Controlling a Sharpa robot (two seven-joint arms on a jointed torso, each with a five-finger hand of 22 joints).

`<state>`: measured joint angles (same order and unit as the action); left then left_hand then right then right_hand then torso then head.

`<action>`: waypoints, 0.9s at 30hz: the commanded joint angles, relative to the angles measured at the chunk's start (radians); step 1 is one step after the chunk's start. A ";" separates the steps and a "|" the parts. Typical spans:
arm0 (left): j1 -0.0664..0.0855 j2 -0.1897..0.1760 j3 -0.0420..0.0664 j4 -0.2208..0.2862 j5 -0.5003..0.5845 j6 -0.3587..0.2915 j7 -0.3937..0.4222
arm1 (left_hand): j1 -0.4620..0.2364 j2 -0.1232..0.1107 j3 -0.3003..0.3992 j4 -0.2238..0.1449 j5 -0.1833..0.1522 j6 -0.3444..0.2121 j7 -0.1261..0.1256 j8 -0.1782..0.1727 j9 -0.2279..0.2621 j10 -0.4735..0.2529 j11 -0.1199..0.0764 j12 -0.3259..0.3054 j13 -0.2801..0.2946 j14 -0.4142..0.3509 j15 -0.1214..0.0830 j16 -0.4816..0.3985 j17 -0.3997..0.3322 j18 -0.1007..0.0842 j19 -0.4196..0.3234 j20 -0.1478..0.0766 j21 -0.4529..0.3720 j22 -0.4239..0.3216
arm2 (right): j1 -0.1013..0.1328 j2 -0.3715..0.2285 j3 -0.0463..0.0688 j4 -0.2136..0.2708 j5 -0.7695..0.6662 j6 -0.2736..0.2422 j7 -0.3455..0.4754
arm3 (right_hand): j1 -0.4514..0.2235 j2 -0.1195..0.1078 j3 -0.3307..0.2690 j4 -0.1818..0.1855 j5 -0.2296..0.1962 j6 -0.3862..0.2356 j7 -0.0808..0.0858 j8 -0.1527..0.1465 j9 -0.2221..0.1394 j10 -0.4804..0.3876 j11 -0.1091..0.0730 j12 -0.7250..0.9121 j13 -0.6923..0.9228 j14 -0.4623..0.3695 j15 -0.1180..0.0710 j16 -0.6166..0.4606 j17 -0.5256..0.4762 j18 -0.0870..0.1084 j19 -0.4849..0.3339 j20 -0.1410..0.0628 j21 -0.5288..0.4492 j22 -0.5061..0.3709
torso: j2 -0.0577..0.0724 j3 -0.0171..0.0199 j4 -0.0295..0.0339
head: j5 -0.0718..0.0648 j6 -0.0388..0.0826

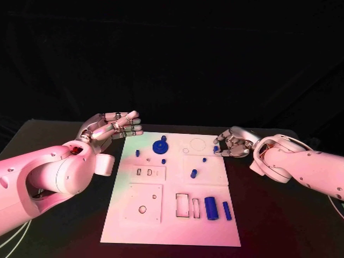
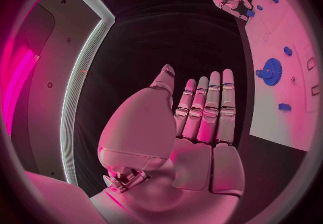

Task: Assemble the parts on the task board

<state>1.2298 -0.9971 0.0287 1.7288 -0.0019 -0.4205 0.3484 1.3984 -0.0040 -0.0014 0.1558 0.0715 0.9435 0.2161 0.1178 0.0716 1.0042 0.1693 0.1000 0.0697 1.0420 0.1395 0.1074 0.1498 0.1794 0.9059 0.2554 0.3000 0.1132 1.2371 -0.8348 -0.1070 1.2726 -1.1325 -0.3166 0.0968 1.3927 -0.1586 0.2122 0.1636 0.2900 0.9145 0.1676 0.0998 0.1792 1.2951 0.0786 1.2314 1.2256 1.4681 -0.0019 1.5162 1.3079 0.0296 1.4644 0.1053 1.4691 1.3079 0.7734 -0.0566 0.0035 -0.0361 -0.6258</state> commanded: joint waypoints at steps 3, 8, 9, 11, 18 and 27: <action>0.001 0.002 0.001 0.001 0.003 0.018 0.005 | 0.000 0.007 -0.002 -0.005 -0.003 0.001 0.007 -0.007 -0.001 0.002 0.008 -0.007 -0.001 -0.006 0.002 -0.004 0.001 0.004 -0.008 -0.001 -0.004 -0.001 | -0.004 0.008 0.000 -0.012 -0.019 0.021 0.001 | 0.010 0.007 0.002 -0.011 0.007 0.009 -0.004 0.000 0.004 -0.002 -0.002 0.004 0.004 0.076 0.005 -0.003 0.152 0.004 0.015 0.007 -0.003 0.160 | 0.000 0.0008 -0.0017 | 0.002 -0.002; 0.001 0.001 0.001 0.000 0.003 0.017 0.005 | 0.000 0.007 -0.002 -0.005 -0.003 0.001 0.007 -0.007 -0.001 0.002 0.008 -0.007 -0.001 -0.006 0.002 -0.004 0.001 0.004 -0.008 -0.001 -0.004 -0.001 | -0.007 0.011 0.000 -0.017 -0.021 0.020 -0.001 | 0.013 0.017 0.006 -0.016 0.008 0.027 -0.006 0.006 0.008 0.003 -0.004 0.010 0.010 0.076 0.004 -0.002 0.153 0.003 0.018 0.006 -0.001 0.163 | 0.000 0.0009 -0.0028 | 0.003 -0.003; 0.001 0.001 0.001 0.000 0.003 0.017 0.005 | 0.000 0.007 -0.002 -0.005 -0.003 0.001 0.007 -0.007 -0.001 0.002 0.008 -0.007 -0.001 -0.006 0.002 -0.004 0.001 0.004 -0.008 -0.001 -0.004 -0.001 | -0.007 0.012 0.000 -0.019 -0.022 0.020 -0.001 | 0.013 0.019 0.008 -0.017 0.008 0.033 -0.007 0.009 0.009 0.005 -0.005 0.012 0.011 0.076 0.003 -0.002 0.153 0.003 0.018 0.005 -0.001 0.164 | 0.000 0.0010 -0.0029 | 0.003 -0.003; 0.001 0.001 0.001 0.000 0.003 0.017 0.005 | 0.000 0.007 -0.002 -0.005 -0.003 0.001 0.007 -0.007 -0.001 0.002 0.008 -0.007 -0.001 -0.006 0.002 -0.004 0.001 0.004 -0.008 -0.001 -0.004 -0.001 | -0.007 0.013 0.000 -0.021 -0.022 0.019 -0.001 | 0.013 0.024 0.011 -0.018 0.007 0.042 -0.009 0.013 0.011 0.008 -0.006 0.015 0.014 0.076 0.002 -0.002 0.153 0.003 0.019 0.005 0.000 0.164 | 0.000 0.0013 -0.0020 | 0.003 -0.003; 0.001 0.001 0.001 -0.001 0.003 0.017 0.005 | 0.001 0.008 -0.002 -0.007 -0.003 0.003 0.006 -0.007 -0.001 0.004 0.008 -0.007 0.000 -0.003 0.001 -0.006 0.002 0.005 -0.007 -0.001 -0.003 -0.002 | -0.008 0.016 0.000 -0.026 -0.023 0.022 -0.004 | 0.018 0.043 0.025 -0.027 0.007 0.083 -0.020 0.031 0.020 0.018 -0.016 0.026 0.024 0.077 -0.006 -0.001 0.156 0.002 0.022 -0.001 0.003 0.168 | 0.000 0.0015 -0.0024 | 0.004 -0.004; 0.001 0.001 0.001 -0.001 0.003 0.017 0.004 | 0.001 0.008 -0.002 -0.007 -0.003 0.003 0.006 -0.007 -0.001 0.004 0.008 -0.007 0.000 -0.003 0.001 -0.006 0.002 0.005 -0.007 -0.001 -0.003 -0.002 | -0.008 0.021 0.000 -0.029 -0.028 0.017 -0.015 | 0.015 0.043 0.026 -0.028 0.006 0.088 -0.022 0.033 0.021 0.021 -0.018 0.029 0.027 0.077 -0.008 -0.001 0.157 0.001 0.024 -0.003 0.004 0.170 | 0.000 0.0010 -0.0019 | 0.002 -0.006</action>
<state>1.2298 -0.9973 0.0287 1.7268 -0.0013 -0.4202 0.3474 1.3984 -0.0040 -0.0042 0.1530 0.0715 0.9435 0.2161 0.1141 0.0716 1.0079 0.1730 0.0961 0.0697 1.0420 0.1395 0.1075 0.1511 0.1793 0.9059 0.2554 0.3000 0.1121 1.2299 -0.8152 -0.1068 1.2454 -1.1450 -0.3095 0.0909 1.4108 -0.1239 0.2334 0.1377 0.2938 0.9966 0.1468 0.1272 0.1991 1.3096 0.0642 1.2562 1.2521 1.4681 -0.0019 1.5162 1.3075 0.0296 1.4644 0.1052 1.4692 1.3075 0.7735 -0.0552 0.0015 -0.0333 -0.6308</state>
